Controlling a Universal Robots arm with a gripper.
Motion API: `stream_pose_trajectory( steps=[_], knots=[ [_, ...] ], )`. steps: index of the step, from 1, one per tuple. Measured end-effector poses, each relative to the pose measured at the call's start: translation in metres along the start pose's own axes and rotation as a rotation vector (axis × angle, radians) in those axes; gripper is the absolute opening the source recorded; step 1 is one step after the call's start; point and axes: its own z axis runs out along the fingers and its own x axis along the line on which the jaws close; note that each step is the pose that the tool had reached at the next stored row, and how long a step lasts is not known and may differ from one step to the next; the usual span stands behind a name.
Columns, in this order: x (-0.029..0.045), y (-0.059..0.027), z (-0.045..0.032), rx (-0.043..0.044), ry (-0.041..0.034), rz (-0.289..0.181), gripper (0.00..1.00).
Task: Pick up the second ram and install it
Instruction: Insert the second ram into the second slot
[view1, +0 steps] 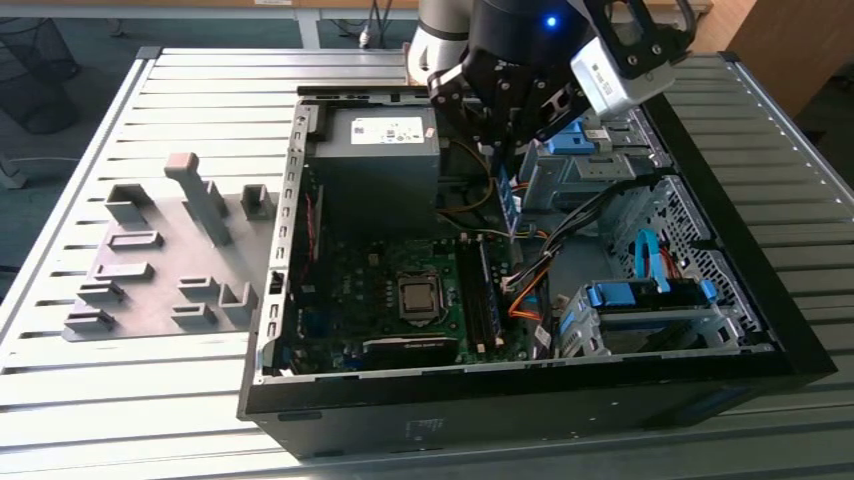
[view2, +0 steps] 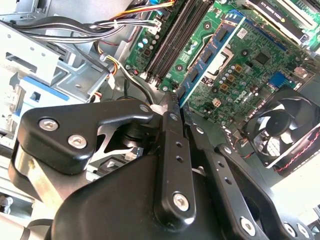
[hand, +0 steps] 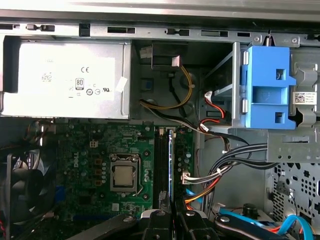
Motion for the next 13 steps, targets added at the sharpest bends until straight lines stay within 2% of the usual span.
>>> stream_pose_trajectory(
  steps=[7,13],
  knots=[
    [-0.0034,-0.0003,0.0048,0.0003,0.0037,0.004,0.14],
    [-0.0033,-0.0005,0.015,0.0005,0.0052,0.004,0.14]
  ],
)
